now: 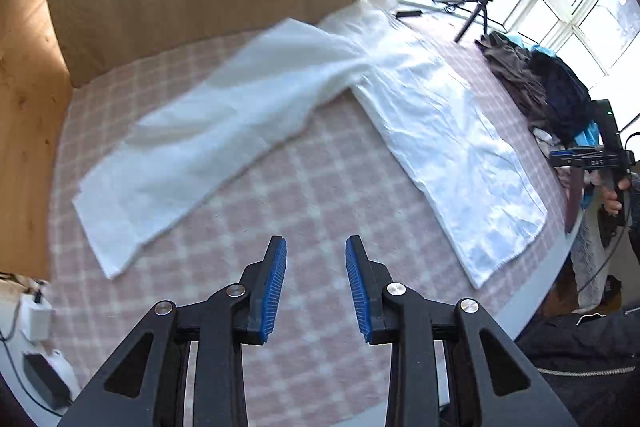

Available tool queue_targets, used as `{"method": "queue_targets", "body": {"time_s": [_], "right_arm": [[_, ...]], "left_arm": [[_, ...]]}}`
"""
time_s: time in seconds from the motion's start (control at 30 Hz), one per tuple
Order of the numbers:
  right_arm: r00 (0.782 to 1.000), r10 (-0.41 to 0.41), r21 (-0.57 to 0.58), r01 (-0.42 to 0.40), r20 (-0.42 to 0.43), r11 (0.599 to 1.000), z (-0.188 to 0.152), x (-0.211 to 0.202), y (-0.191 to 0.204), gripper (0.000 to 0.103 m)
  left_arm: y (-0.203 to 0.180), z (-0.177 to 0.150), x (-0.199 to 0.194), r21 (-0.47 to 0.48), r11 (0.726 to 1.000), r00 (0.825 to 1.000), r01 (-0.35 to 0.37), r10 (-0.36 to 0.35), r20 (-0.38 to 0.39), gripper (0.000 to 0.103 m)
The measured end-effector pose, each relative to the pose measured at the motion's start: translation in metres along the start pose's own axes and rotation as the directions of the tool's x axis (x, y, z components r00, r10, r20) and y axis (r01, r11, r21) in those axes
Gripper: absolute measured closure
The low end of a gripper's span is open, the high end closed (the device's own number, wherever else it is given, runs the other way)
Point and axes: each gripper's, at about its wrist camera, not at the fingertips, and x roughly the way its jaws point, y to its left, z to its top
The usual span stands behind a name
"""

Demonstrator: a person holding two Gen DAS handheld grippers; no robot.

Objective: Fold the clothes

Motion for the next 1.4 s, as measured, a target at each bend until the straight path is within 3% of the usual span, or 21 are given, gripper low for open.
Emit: {"method": "queue_targets", "body": {"time_s": [0.13,0.23,0.3,0.53,0.77,0.83,0.87,0.9,0.97,1.07,1.23,1.4], "right_arm": [[0.999,-0.024,0.022,0.025,-0.046,0.999,-0.032,0.033,-0.013,0.06],[0.998,0.016,0.073,-0.012,-0.057,0.997,-0.046,0.041,-0.027,0.06],[0.997,0.029,0.054,-0.025,-0.073,0.998,-0.051,0.041,-0.027,0.06],[0.991,0.075,0.014,-0.074,-0.107,0.997,-0.056,0.044,-0.025,0.06],[0.987,0.055,-0.014,-0.058,-0.153,0.998,-0.06,0.048,-0.024,0.059],[0.985,0.048,-0.026,-0.053,-0.165,0.998,-0.061,0.047,-0.023,0.06],[0.985,0.026,-0.04,-0.034,-0.17,0.999,-0.06,0.048,-0.021,0.063],[0.985,-0.001,-0.059,-0.009,-0.175,0.998,-0.059,0.049,-0.018,0.073],[0.974,0.053,-0.035,-0.062,-0.222,0.997,-0.057,0.055,-0.02,0.097],[0.962,0.114,0.0,-0.118,-0.248,0.993,-0.05,0.057,-0.023,0.097],[0.939,0.307,0.132,-0.288,-0.155,0.948,-0.029,0.029,-0.034,0.098],[0.948,0.285,0.137,-0.266,-0.141,0.954,-0.013,0.021,-0.034,0.098]], "left_arm": [[-0.069,-0.029,0.047,-0.075,0.992,0.989,0.099,-0.106,-0.098,0.073],[-0.111,-0.025,0.075,-0.099,0.989,0.985,0.109,-0.121,-0.124,0.07],[-0.131,-0.025,0.091,-0.114,0.988,0.984,0.101,-0.116,-0.138,0.06],[-0.152,-0.037,0.126,-0.234,0.971,0.982,0.049,-0.089,-0.164,0.059],[-0.175,-0.031,0.132,-0.221,0.975,0.982,0.027,-0.067,-0.174,0.059],[-0.18,-0.03,0.133,-0.211,0.977,0.983,0.014,-0.052,-0.177,0.064],[-0.179,-0.029,0.133,-0.212,0.977,0.983,0.005,-0.044,-0.18,0.075],[-0.177,-0.028,0.133,-0.222,0.975,0.982,0.012,-0.053,-0.179,0.087],[-0.171,-0.025,0.132,-0.255,0.966,0.981,0.047,-0.093,-0.17,0.099],[-0.159,-0.018,0.127,-0.307,0.947,0.978,0.098,-0.149,-0.145,0.1],[-0.144,0.003,0.098,-0.341,0.93,0.986,0.137,-0.162,-0.044,0.1],[-0.147,0.001,0.101,-0.331,0.936,0.986,0.123,-0.153,-0.068,0.1]]}}
